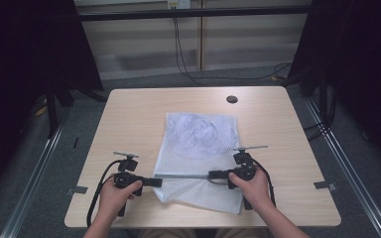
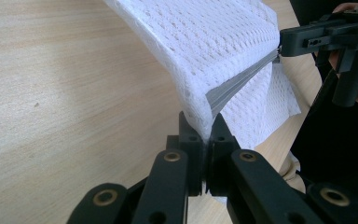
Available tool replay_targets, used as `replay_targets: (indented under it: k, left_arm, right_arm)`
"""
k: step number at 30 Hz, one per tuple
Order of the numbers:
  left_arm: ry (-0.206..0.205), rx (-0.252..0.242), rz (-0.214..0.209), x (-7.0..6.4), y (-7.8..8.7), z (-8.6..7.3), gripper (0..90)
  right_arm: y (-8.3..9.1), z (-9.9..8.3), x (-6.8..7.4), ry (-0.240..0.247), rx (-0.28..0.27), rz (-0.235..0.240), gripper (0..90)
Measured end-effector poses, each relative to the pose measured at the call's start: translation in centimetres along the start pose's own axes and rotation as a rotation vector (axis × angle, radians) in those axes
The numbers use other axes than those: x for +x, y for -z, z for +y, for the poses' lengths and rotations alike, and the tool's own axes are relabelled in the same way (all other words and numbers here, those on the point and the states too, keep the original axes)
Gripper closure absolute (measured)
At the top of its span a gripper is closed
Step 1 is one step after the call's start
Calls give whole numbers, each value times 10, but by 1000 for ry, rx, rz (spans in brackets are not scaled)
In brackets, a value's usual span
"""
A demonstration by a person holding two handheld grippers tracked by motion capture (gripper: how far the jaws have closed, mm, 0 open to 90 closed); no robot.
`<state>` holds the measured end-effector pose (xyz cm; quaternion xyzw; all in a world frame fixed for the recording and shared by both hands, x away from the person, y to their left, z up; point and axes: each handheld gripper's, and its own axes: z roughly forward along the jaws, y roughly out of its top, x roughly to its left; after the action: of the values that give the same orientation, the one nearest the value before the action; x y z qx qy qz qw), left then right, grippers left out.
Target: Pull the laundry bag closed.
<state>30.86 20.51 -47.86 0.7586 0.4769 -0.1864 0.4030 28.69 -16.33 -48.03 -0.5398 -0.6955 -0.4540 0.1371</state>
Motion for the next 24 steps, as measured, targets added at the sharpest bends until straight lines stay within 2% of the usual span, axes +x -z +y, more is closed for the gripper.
replay_targets:
  k: [8, 9, 11, 12, 13, 20, 24]
  left_arm:
    - [-11, 3, 6, 1, 0, 0, 877]
    - [2, -1, 1, 0, 0, 0, 877]
    - [0, 2, -5, 0, 0, 0, 877]
    - [-11, 0, 6, 0, 0, 0, 877]
    - [4, -7, 2, 0, 1, 0, 877]
    - [3, -5, 0, 0, 1, 0, 877]
    - [-7, -2, 6, 0, 1, 0, 877]
  right_arm:
    - [2, 0, -2, 0, -1, -2, 876]
    - [2, 0, -2, -4, -3, 0, 876]
    - [2, 0, -2, -2, -4, 3, 877]
    - [2, 0, -3, -3, -4, 2, 876]
    - [2, 0, -3, 6, -2, -6, 876]
    - [5, -2, -5, -4, -8, -3, 876]
    - [6, -2, -5, -4, -11, 2, 876]
